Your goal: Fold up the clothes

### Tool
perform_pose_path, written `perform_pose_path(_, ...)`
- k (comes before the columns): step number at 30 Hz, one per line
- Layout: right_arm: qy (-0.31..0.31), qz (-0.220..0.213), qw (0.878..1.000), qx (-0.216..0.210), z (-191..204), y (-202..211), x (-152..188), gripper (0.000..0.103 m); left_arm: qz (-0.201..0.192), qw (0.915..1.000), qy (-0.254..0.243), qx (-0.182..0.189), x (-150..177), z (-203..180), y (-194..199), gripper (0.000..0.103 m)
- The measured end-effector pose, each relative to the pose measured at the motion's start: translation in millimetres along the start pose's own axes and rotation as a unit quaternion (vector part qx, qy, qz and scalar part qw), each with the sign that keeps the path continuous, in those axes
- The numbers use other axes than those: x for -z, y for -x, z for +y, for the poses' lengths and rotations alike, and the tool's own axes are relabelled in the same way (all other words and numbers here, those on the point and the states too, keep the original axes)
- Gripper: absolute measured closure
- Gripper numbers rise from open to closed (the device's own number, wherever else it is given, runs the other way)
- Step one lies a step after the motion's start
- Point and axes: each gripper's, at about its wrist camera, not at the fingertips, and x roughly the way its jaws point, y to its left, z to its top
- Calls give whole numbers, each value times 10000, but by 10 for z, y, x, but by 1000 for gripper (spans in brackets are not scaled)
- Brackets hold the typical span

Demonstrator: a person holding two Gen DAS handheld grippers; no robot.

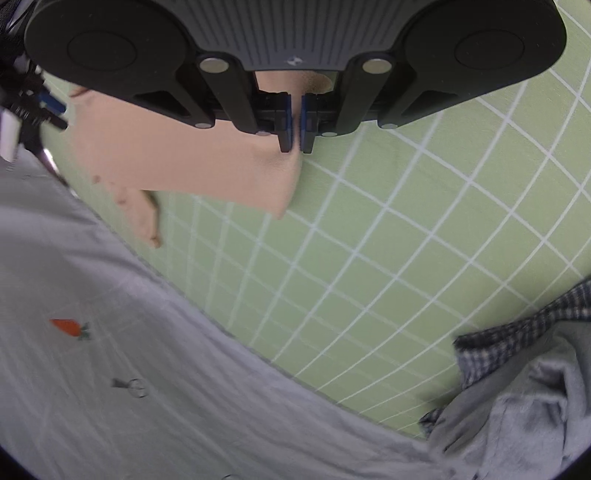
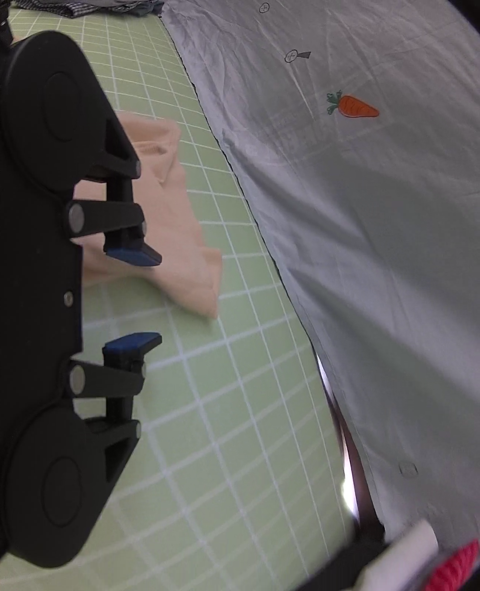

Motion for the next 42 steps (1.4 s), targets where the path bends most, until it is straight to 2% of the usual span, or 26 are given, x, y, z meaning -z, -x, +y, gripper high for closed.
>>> perform_pose_path(3,133,-186,9984,509,-152,432,285,62,-35,9989,-83,460,93,-222,199,99)
perform_pose_path(5,248,-164,9958,865,-245,675,489,62,-29,9966,-142,805,177,-396,323,99)
perform_pose_path(9,-59,-41,9945,1041,-567,1109,887,62,138,9878,-442,1485,468,-787,548,99)
perform_pose_path(13,-293,-9,9934,1110,-801,1462,1175,62,381,9741,-618,2139,802,-1118,754,96)
perform_pose_path(14,-323,-12,9932,1122,-844,1537,1238,62,418,9762,-787,1976,912,-1172,751,92)
perform_pose_path(15,-304,4,9933,1115,-868,1591,1293,62,443,9784,-990,1757,1027,-1216,731,78)
perform_pose_path(17,-188,42,9940,1079,-876,1655,1377,60,548,9834,-1255,1191,1260,-1253,667,61)
perform_pose_path(21,6,109,9960,889,-838,1755,1513,55,550,9843,-1595,516,1613,-1120,705,34)
perform_pose_path(24,189,116,9981,583,-696,1770,1575,51,473,9833,-1750,161,1755,-991,819,30)
perform_pose_path(26,356,100,9989,305,-554,1768,1614,49,479,9853,-1639,32,1784,-870,863,29)
perform_pose_path(32,1209,53,9915,-475,-57,1708,1774,47,310,9885,-1476,-45,1819,-736,1047,29)
perform_pose_path(34,1429,174,9882,-519,70,1614,1832,47,277,9890,-1450,-37,1826,-716,1081,29)
perform_pose_path(39,1539,461,9845,-698,180,1461,1948,55,223,9893,-1442,-11,1846,-665,1149,29)
perform_pose_path(41,1534,525,9835,-805,203,1447,1987,70,210,9897,-1417,-3,1846,-642,1171,29)
perform_pose_path(42,1526,533,9832,-845,201,1457,2000,74,206,9899,-1400,14,1843,-633,1178,29)
